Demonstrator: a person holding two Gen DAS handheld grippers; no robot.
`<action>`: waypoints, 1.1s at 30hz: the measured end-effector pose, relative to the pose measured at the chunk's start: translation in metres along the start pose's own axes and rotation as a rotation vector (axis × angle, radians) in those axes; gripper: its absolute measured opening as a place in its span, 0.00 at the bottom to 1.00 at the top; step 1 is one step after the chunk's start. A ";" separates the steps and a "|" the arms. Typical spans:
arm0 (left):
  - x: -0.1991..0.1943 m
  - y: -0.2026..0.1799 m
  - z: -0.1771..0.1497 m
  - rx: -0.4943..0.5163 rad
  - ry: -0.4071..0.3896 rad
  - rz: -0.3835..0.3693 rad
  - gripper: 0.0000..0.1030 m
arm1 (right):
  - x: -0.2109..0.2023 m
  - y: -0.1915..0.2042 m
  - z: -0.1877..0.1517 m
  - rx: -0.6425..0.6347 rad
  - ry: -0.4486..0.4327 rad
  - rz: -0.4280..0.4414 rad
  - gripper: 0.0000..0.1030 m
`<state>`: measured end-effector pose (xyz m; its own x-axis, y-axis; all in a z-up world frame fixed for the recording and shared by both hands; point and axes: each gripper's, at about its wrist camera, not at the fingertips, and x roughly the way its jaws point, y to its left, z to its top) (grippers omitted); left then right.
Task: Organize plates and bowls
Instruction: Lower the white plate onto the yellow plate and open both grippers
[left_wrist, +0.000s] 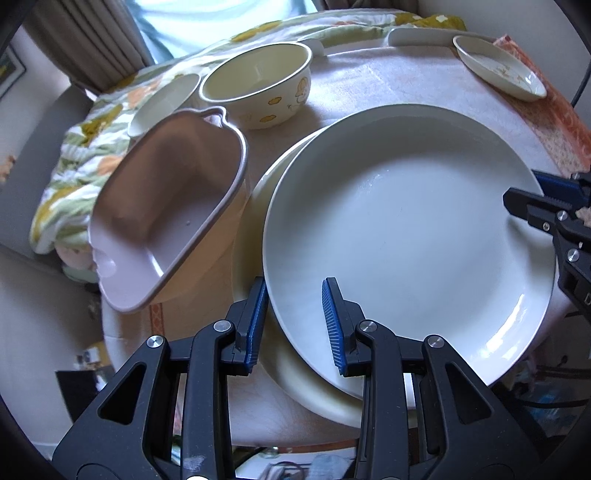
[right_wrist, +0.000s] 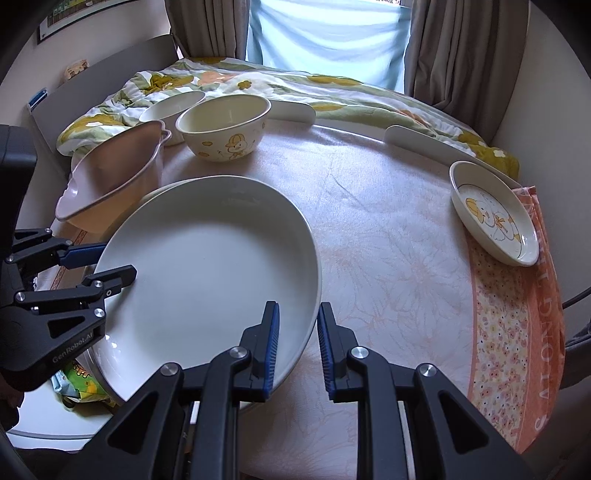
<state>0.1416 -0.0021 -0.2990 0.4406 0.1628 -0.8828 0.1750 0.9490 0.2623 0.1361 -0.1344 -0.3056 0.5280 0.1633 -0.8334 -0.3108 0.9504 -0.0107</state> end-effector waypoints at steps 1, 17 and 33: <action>0.000 -0.001 0.000 0.007 -0.002 0.010 0.27 | 0.000 0.000 0.000 0.000 0.000 0.000 0.19; -0.003 -0.010 -0.001 0.077 -0.023 0.108 0.27 | 0.002 0.007 0.002 -0.048 0.004 -0.022 0.19; -0.007 -0.004 0.000 0.060 -0.026 0.097 0.27 | 0.001 0.005 0.003 -0.033 -0.005 -0.006 0.19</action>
<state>0.1382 -0.0068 -0.2939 0.4804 0.2454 -0.8420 0.1822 0.9112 0.3695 0.1372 -0.1284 -0.3048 0.5339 0.1589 -0.8305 -0.3335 0.9421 -0.0341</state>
